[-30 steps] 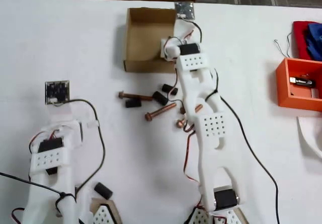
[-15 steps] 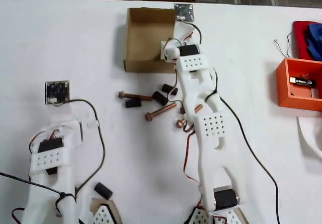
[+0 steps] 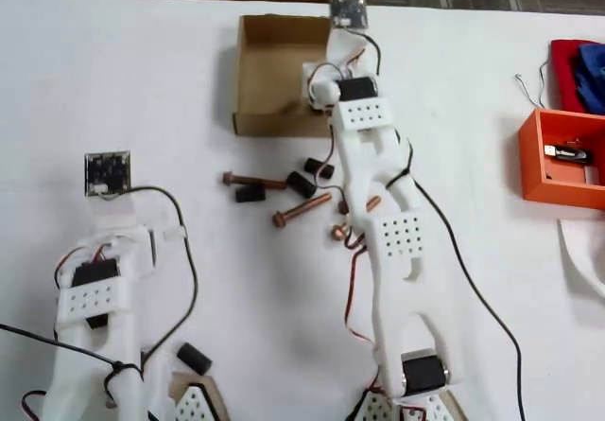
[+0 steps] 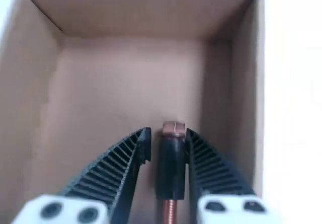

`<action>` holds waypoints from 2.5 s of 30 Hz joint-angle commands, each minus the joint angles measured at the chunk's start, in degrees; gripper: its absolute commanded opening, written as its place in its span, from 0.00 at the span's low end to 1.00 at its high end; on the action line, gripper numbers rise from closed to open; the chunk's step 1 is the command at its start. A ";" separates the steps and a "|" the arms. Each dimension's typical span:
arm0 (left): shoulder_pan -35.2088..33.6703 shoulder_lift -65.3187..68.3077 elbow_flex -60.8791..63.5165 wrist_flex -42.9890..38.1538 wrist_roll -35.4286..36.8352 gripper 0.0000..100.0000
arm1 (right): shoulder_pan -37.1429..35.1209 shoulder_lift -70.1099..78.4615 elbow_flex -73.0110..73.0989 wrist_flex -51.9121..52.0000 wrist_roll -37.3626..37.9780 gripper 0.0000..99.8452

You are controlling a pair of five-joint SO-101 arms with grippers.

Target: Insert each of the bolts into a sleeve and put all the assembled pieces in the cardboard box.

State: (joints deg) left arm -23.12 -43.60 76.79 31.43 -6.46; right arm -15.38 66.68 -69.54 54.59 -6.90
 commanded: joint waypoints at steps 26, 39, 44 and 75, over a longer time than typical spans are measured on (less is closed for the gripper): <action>-0.35 -0.70 -0.13 -0.97 0.09 0.03 | 10.15 7.78 -17.23 7.52 -0.09 0.09; -0.35 -0.70 -0.13 -1.05 0.09 0.03 | 12.44 1.71 -23.65 19.21 0.00 0.09; -0.35 -0.70 -0.13 -1.05 0.09 0.03 | 11.74 -4.00 -25.93 30.81 0.00 0.09; -0.26 -0.70 -0.13 -1.05 0.09 0.03 | -13.32 -29.85 25.67 45.58 28.40 0.09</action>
State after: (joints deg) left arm -23.12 -43.60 76.79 31.43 -6.55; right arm -27.52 39.96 -45.45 100.04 16.40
